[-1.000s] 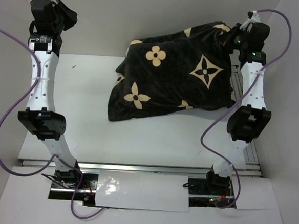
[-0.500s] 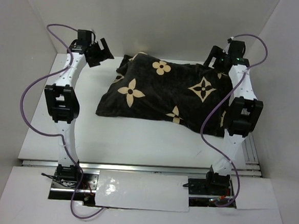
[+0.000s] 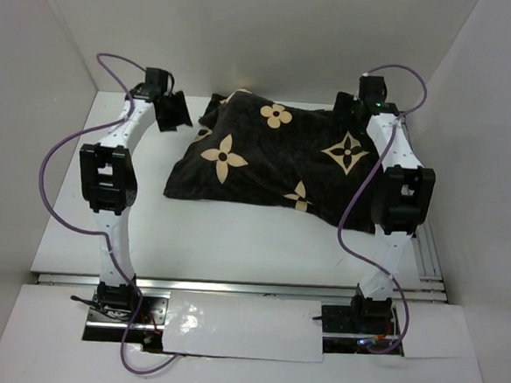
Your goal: Put the pillow into the pillowcase
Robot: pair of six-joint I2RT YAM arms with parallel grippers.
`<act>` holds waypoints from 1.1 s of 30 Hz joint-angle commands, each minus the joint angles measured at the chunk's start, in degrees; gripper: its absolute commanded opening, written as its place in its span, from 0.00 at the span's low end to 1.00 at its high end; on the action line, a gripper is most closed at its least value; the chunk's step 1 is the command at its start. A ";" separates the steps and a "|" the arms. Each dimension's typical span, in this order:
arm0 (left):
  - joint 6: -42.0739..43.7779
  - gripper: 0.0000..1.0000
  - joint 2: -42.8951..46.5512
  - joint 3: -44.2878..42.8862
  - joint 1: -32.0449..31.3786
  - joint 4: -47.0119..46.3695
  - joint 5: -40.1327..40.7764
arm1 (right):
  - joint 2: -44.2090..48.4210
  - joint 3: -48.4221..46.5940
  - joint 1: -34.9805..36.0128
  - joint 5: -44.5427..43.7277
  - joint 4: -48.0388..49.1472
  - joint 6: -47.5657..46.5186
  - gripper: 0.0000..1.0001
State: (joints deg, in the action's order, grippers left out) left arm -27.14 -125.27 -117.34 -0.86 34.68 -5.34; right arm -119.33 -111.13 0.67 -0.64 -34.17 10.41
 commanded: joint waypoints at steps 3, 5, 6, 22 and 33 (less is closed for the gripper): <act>-1.33 0.63 7.83 15.01 -5.90 -1.70 0.59 | -3.97 3.89 6.70 -4.80 -2.29 -2.33 1.00; -1.95 0.63 9.60 18.53 -6.43 -2.42 -0.27 | -5.21 6.44 8.90 -6.73 -2.30 -2.33 1.00; -2.48 0.63 10.30 18.55 -6.43 -2.94 -1.50 | -5.74 10.28 11.61 -7.26 -1.26 -3.02 1.00; -3.36 0.83 29.73 19.34 2.35 1.36 0.86 | 6.90 43.96 50.80 1.26 20.44 -13.75 1.00; -3.27 1.00 25.51 15.64 10.09 9.71 4.64 | 25.02 48.22 41.36 -5.40 15.47 -3.22 1.00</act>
State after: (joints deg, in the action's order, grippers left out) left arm -30.20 -99.72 -101.84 7.57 41.87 -2.04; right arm -95.74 -62.98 46.11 -3.92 -8.19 3.55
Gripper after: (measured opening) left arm 0.999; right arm 0.997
